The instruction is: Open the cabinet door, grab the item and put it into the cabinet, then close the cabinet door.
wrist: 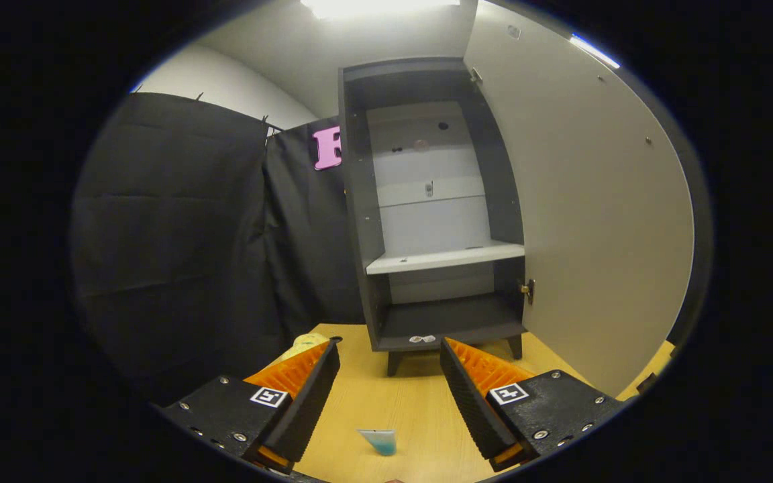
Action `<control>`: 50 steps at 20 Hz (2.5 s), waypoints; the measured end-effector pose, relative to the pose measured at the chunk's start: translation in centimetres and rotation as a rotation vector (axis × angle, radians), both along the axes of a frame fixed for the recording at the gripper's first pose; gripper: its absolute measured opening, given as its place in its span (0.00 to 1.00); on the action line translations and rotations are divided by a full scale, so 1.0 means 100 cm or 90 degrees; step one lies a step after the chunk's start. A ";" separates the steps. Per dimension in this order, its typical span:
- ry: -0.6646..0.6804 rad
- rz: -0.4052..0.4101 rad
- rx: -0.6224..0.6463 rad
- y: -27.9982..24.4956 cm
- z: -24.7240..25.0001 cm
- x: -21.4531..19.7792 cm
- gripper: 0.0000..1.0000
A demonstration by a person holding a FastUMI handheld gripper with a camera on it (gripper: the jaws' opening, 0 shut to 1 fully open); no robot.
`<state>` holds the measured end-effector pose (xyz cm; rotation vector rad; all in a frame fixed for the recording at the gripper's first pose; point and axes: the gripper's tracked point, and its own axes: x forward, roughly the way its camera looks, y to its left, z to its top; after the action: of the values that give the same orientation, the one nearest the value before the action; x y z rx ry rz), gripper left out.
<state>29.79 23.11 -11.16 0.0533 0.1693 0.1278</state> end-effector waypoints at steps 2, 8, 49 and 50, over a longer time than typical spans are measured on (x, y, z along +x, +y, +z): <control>0.037 0.007 -0.008 0.006 -0.029 0.002 0.94; 0.136 0.027 -0.029 0.021 -0.104 0.005 0.93; 0.181 0.010 -0.067 -0.011 -0.036 0.110 0.54; 0.173 0.008 -0.065 -0.014 -0.025 0.118 0.54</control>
<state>41.54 21.74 -13.65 -0.0319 0.4473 0.1247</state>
